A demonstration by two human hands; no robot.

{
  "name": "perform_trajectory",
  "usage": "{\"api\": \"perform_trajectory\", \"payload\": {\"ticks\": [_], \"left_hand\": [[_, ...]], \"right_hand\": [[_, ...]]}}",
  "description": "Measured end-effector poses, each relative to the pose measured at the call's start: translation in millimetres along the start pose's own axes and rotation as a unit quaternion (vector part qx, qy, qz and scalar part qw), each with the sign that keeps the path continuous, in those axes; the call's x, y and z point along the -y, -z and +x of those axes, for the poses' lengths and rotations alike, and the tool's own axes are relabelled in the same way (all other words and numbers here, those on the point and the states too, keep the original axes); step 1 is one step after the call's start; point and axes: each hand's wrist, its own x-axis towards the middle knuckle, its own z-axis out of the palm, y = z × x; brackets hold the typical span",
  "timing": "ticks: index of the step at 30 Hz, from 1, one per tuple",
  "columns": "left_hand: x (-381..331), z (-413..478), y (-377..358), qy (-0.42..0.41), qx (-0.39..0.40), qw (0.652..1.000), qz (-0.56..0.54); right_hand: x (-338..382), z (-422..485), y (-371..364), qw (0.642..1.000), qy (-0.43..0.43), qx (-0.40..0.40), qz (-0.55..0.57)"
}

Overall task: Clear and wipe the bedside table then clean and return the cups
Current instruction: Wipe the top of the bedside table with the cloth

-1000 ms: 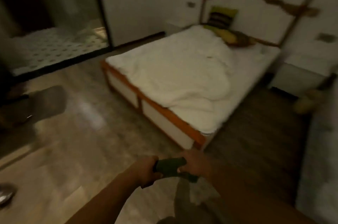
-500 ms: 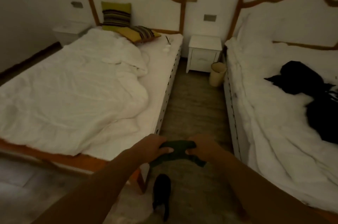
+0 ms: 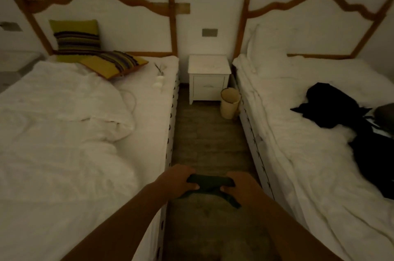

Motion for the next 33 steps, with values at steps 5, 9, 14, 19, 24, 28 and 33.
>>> {"api": "perform_trajectory", "payload": {"ticks": [5, 9, 14, 19, 24, 28, 33], "left_hand": [[21, 133, 46, -0.005, 0.020, 0.999, 0.034], [28, 240, 95, 0.002, 0.021, 0.999, 0.043], [23, 363, 160, 0.040, 0.007, 0.999, 0.014], [28, 454, 223, 0.040, -0.001, 0.999, 0.010], [70, 554, 282, 0.059, -0.021, 0.998, -0.001], [114, 644, 335, 0.066, -0.031, 0.997, -0.002], [156, 738, 391, 0.082, -0.044, 0.995, -0.031]], "right_hand": [[-23, 113, 70, 1.000, 0.010, 0.011, 0.017], [-35, 212, 135, 1.000, 0.025, 0.013, 0.005], [-49, 332, 230, 0.999, 0.028, 0.018, 0.015], [-47, 425, 304, 0.998, 0.068, -0.004, -0.001], [-36, 537, 352, 0.996, 0.088, -0.029, -0.014], [-16, 637, 397, 0.993, 0.092, -0.069, -0.018], [12, 740, 454, 0.995, 0.068, -0.070, -0.009]]}}
